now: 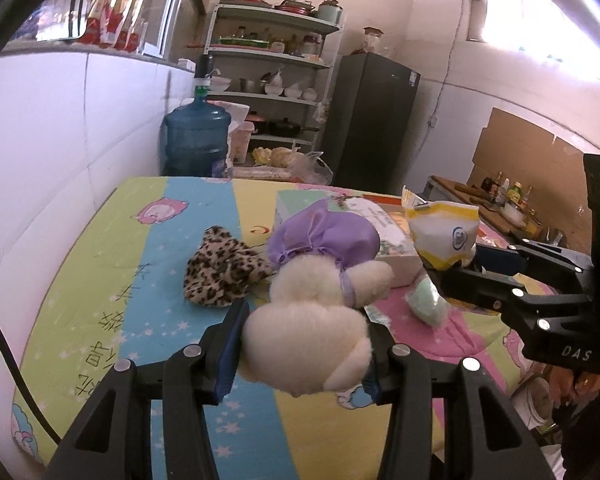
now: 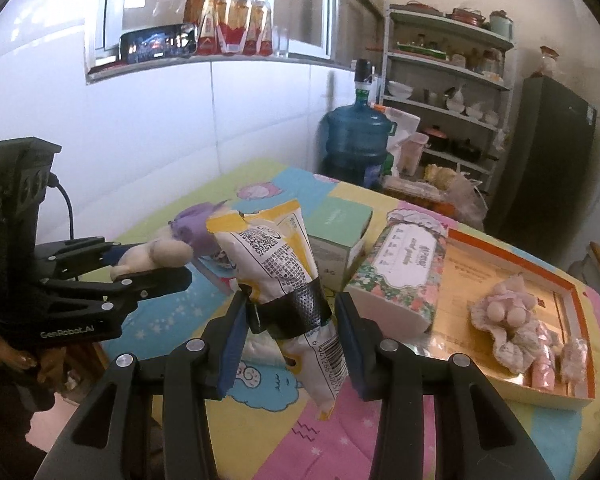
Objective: Organize soft objects
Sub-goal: 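Carry the plush with the left gripper while the right gripper carries the packet over the box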
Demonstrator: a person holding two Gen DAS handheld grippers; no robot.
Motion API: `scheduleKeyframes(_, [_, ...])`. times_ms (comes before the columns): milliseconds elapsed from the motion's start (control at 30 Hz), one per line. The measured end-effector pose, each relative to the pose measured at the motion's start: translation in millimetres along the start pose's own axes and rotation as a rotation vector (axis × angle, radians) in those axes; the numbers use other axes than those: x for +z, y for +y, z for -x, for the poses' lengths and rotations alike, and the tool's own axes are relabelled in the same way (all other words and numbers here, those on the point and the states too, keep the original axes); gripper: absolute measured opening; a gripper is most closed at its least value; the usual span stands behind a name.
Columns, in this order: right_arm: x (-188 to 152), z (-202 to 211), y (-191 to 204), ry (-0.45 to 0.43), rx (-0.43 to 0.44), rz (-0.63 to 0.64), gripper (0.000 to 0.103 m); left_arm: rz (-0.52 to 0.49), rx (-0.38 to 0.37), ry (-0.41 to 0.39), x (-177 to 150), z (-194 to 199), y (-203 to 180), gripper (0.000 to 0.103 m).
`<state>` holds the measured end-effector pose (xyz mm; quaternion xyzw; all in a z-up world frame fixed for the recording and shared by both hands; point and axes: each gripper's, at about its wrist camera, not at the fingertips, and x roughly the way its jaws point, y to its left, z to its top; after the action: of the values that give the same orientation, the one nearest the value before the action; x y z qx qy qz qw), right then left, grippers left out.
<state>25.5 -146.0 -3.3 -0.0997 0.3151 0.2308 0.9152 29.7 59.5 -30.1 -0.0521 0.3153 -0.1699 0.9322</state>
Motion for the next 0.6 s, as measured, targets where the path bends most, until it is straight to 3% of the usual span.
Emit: scheduleKeyframes(600, [-17,55,-45,-0.09,-0.089,-0.099,0.045,-0.054,-0.083,-0.007,21,-7,-64,0.049])
